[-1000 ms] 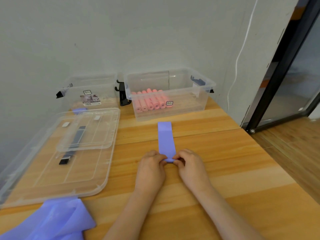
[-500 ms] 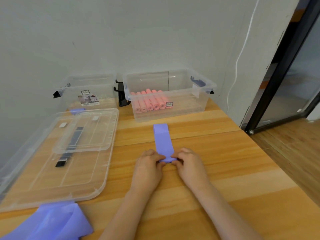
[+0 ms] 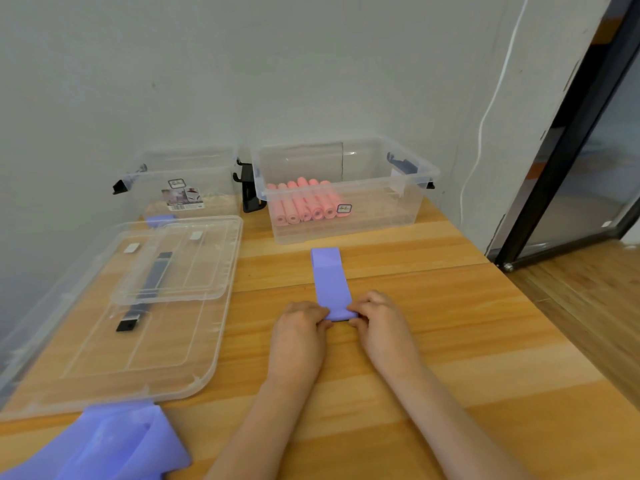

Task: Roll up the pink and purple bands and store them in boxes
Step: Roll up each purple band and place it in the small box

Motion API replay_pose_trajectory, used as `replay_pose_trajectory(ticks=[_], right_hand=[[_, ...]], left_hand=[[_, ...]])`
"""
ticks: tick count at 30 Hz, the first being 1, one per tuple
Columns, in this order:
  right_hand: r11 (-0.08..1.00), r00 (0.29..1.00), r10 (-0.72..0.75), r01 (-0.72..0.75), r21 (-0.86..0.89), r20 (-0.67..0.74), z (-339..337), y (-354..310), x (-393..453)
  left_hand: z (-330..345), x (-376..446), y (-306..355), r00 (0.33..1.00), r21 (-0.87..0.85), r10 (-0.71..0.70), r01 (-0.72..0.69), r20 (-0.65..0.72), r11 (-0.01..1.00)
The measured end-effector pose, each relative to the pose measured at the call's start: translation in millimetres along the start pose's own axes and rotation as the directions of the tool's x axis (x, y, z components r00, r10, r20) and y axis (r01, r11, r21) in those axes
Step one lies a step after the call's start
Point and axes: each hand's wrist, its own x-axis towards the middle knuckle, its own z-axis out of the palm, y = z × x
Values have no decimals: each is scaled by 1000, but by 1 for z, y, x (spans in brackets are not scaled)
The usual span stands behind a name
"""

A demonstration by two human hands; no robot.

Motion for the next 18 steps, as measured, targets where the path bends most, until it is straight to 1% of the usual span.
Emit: replay_pose_trajectory(ticks=[7,11,13,14,16,18], right_hand=[[999,1000,-12,13,-44,13,-4,-5,1],[1000,998,5,-4,-15,64,-3,-7,8],[1000,998,29,-30,1,49,-3,-8,8],[998,998,55,-56,25,28,-4,-8,7],[983,991,130,-127,130,-14,-8,-7,7],[970,988,155,-150,192,-9,-11,-5,9]], left_hand=[[0,0,4,999,-39,-39,39,-4,998],[-2,4,12,997,19,-71,71,-6,997],[-3,5,13,997,25,-80,80,-8,996],[-2,4,12,996,17,-85,85,-10,996],[-1,4,10,996,-5,-93,92,-16,996],[-1,4,8,995,-28,-101,101,-15,995]])
